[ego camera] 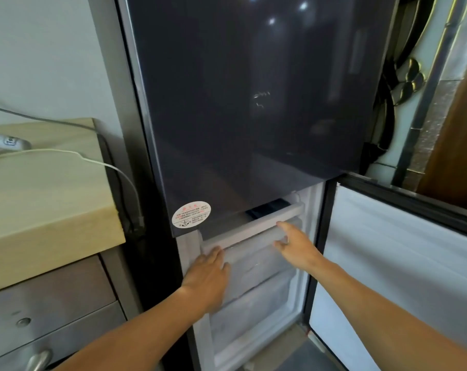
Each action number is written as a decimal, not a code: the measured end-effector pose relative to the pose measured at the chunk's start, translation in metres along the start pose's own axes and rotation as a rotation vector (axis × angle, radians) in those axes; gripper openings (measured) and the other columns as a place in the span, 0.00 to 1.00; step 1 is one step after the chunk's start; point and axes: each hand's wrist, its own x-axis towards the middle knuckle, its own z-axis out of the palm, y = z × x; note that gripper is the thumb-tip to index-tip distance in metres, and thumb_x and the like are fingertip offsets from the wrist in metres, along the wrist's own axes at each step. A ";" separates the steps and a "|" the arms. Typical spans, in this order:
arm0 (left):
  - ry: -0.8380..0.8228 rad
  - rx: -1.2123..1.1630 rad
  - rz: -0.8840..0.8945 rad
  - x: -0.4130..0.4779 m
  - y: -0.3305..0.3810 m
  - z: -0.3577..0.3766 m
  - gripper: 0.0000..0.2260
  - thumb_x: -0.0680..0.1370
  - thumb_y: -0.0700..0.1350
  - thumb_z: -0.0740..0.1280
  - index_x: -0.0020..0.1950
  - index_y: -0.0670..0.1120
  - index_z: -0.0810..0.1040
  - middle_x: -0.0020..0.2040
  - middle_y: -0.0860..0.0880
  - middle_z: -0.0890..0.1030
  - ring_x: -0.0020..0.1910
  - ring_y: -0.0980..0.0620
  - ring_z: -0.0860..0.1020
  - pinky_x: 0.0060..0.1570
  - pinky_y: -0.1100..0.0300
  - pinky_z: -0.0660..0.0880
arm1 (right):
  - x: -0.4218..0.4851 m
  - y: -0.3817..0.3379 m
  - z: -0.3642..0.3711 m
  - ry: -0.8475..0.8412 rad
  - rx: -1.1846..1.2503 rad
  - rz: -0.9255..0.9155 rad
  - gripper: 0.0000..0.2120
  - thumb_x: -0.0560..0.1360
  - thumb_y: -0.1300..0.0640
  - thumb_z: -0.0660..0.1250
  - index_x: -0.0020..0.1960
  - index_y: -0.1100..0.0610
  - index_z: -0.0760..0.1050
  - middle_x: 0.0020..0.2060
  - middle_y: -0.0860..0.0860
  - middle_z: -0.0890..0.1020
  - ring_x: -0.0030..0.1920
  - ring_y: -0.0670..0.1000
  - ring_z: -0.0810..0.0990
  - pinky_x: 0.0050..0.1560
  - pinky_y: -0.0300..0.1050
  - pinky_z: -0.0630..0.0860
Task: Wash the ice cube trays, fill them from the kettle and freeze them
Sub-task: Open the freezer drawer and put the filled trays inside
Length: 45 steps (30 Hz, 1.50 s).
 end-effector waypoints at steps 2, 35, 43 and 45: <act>-0.022 0.012 -0.013 0.001 0.005 -0.003 0.31 0.82 0.53 0.62 0.80 0.42 0.57 0.82 0.36 0.49 0.82 0.39 0.46 0.76 0.44 0.58 | -0.011 0.005 -0.018 0.074 -0.062 -0.018 0.27 0.83 0.54 0.65 0.80 0.54 0.61 0.78 0.52 0.66 0.76 0.54 0.68 0.73 0.46 0.64; 0.938 -0.458 0.056 -0.131 0.018 -0.126 0.08 0.80 0.56 0.65 0.47 0.54 0.79 0.40 0.57 0.79 0.40 0.51 0.81 0.35 0.54 0.76 | -0.230 -0.008 -0.189 0.307 -0.752 0.420 0.31 0.74 0.27 0.64 0.62 0.52 0.71 0.48 0.49 0.80 0.48 0.53 0.81 0.53 0.54 0.81; 1.073 -0.186 -0.089 -0.188 -0.040 -0.130 0.11 0.80 0.53 0.64 0.54 0.47 0.81 0.48 0.51 0.83 0.47 0.46 0.80 0.49 0.51 0.75 | -0.219 -0.082 -0.138 0.220 -0.717 0.202 0.37 0.75 0.22 0.51 0.58 0.53 0.74 0.49 0.50 0.79 0.47 0.54 0.77 0.45 0.50 0.73; 1.049 -0.121 -0.181 -0.196 -0.056 -0.127 0.13 0.80 0.53 0.66 0.58 0.46 0.80 0.54 0.49 0.82 0.53 0.44 0.80 0.54 0.49 0.74 | -0.211 -0.094 -0.123 0.225 -0.657 0.133 0.35 0.76 0.22 0.49 0.48 0.54 0.73 0.42 0.49 0.77 0.44 0.54 0.77 0.43 0.51 0.72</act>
